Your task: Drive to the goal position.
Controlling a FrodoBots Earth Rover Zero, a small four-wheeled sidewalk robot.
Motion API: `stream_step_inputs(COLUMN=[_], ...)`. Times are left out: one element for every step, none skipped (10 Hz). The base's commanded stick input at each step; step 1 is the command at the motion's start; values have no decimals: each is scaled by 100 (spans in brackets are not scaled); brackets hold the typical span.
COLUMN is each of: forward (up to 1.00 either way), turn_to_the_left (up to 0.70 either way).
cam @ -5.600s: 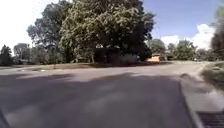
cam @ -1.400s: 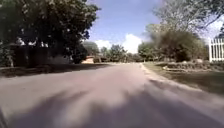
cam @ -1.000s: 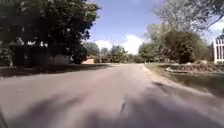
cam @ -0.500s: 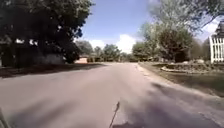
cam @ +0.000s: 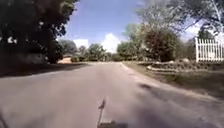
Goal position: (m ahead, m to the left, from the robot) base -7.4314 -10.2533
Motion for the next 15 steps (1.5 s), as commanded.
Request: stream_step_inputs(forward=[70, 70, 70, 70, 70, 70, 70, 70, 70, 70, 70, 70, 70, 70, 70], turn_to_the_left=[0, 0, 0, 0, 0, 0, 0, 0, 0, 0, 0, 0, 0, 0, 0])
